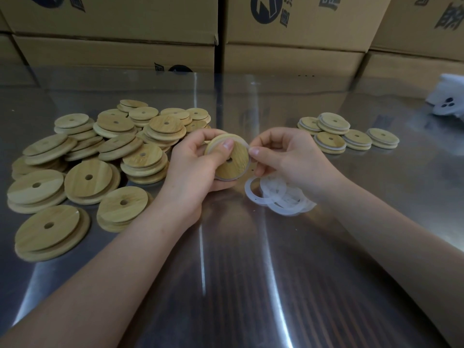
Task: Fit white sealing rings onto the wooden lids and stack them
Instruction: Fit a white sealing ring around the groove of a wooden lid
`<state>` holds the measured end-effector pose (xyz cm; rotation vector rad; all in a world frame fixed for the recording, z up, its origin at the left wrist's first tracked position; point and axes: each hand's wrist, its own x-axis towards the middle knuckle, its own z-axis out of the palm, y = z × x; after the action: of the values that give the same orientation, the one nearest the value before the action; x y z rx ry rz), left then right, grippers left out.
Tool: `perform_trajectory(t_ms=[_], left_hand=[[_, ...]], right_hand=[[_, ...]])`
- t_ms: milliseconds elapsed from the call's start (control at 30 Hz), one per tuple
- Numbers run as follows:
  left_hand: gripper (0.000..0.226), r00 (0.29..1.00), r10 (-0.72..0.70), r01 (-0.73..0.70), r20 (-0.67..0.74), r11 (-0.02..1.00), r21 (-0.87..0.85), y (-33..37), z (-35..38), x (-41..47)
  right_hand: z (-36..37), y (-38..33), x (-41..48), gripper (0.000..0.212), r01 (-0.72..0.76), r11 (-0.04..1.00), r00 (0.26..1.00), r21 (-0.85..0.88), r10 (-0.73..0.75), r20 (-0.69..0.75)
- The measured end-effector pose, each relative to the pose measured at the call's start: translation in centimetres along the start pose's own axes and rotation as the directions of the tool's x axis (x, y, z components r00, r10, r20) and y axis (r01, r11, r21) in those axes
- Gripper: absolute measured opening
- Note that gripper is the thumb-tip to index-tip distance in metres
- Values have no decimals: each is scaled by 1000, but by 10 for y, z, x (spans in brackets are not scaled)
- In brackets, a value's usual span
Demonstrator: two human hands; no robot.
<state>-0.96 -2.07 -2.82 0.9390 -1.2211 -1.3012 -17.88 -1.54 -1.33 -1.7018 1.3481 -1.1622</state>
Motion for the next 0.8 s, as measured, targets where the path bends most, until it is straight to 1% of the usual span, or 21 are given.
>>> perform_trajectory(t_ms=[800], left_hand=[[6,998,-53,52,-17,998,-33,-1,0,0]], right_hand=[[0,3,-1,9,33,996,999,80,-34,2]])
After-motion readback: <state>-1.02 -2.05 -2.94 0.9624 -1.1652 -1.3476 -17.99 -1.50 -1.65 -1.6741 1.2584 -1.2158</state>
